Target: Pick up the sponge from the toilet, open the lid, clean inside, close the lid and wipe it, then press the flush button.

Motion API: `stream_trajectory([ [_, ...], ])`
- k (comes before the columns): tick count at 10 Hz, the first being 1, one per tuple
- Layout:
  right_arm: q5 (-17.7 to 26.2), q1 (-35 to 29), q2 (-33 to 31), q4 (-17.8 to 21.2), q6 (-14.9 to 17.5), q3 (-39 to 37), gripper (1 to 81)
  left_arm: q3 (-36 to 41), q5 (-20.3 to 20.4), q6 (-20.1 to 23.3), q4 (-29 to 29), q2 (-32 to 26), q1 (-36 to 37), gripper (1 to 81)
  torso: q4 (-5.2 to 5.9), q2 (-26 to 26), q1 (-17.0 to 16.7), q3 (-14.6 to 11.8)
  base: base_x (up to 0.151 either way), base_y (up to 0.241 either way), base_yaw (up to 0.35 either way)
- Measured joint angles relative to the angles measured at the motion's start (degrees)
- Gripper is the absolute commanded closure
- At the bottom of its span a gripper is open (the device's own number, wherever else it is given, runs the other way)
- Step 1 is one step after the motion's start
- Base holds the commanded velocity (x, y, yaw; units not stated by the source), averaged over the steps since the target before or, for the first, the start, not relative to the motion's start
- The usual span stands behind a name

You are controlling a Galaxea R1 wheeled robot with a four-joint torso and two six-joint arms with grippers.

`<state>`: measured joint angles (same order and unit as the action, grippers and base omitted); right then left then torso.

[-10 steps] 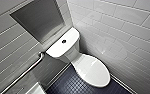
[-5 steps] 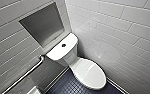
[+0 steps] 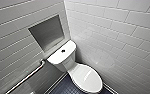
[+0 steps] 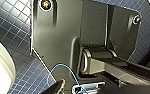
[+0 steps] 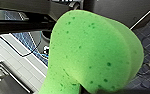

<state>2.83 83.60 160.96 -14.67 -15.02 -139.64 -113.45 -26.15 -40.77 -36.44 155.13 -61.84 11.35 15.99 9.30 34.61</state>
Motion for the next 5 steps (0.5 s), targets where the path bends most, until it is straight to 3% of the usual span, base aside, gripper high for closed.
stream_trajectory([
  [2, 0.2, 0.2, 0.2, 0.0, 0.0, 0.0, 81.1, -2.1, 0.3, 0.0, 0.0, 0.1, -0.8, 1.0, -0.41, -4.1, -2.7, -4.3, 0.0, 0.0, 0.0],
  [5, 0.2, 0.8, 0.2, 0.0, 0.0, 0.1, 81.1, -2.2, 0.5, 0.0, 0.0, 0.4, -1.1, 1.0, -2.03, -10.2, -6.8, -10.6, 0.0, 0.0, 0.0],
])
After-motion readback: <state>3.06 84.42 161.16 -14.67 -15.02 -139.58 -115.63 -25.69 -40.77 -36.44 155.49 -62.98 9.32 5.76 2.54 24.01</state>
